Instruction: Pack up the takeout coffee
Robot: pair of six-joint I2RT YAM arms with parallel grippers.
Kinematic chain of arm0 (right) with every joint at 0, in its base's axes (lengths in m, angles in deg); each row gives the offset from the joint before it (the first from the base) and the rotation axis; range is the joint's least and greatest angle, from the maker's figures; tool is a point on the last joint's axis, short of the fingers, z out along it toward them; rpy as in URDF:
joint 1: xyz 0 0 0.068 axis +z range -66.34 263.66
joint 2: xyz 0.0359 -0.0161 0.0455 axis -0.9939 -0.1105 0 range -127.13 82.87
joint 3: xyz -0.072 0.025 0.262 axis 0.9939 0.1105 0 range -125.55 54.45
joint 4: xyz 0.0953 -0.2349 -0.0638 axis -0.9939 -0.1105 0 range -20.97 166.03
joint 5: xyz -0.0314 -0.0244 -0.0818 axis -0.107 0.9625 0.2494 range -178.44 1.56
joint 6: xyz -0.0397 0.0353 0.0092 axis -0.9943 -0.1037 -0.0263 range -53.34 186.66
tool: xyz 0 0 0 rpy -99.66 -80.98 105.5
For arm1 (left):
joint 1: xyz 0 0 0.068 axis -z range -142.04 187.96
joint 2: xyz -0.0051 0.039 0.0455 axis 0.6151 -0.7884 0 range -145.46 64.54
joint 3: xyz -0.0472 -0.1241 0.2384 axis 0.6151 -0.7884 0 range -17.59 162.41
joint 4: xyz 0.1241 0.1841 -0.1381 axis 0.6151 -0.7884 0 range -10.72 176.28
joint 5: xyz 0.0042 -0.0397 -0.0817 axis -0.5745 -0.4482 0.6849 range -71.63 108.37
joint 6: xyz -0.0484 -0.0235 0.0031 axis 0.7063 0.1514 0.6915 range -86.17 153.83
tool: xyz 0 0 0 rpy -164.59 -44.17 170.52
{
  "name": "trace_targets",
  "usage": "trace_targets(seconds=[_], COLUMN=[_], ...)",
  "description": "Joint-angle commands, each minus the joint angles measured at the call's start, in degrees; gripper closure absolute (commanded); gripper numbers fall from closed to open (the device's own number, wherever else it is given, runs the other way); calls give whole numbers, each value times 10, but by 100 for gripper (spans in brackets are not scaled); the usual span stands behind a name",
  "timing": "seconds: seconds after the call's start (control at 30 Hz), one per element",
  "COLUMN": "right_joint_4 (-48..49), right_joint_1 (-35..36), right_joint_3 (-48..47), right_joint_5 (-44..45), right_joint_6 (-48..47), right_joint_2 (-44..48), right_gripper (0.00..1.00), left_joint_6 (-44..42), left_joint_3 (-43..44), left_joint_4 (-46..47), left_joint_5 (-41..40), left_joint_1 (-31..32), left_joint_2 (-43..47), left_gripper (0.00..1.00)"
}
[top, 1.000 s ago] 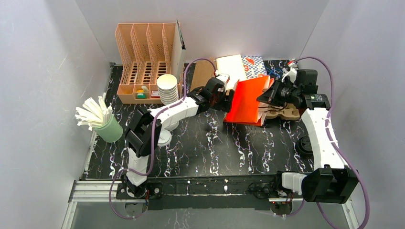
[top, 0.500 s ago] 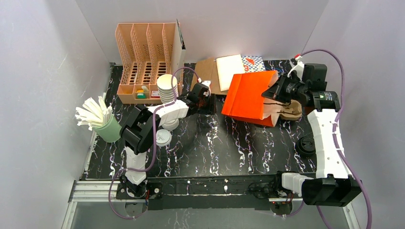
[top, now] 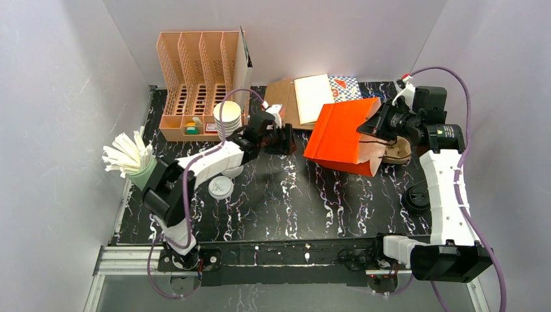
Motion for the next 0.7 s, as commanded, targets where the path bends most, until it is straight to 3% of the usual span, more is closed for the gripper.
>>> trace_targets(seconds=[0.0, 0.17, 0.37, 0.53, 0.67], right_joint_4=[-1, -12, -49, -168, -214], right_joint_1=[2, 1, 27, 73, 98], right_joint_3=[-10, -18, -66, -177, -211], right_joint_5=[-5, 14, 19, 130, 183], right_joint_6=[-10, -10, -10, -19, -7], right_joint_2=[-3, -16, -43, -89, -93], right_gripper=[99, 99, 99, 99, 98], left_joint_6=[2, -21, -6, 20, 23], left_joint_3=[4, 30, 37, 37, 25], left_joint_4=[-1, -43, -60, -99, -130], left_joint_5=[32, 22, 22, 34, 18], left_joint_1=[11, 57, 82, 83, 83], left_joint_2=[95, 130, 159, 191, 224], left_gripper=[34, 19, 18, 18, 18])
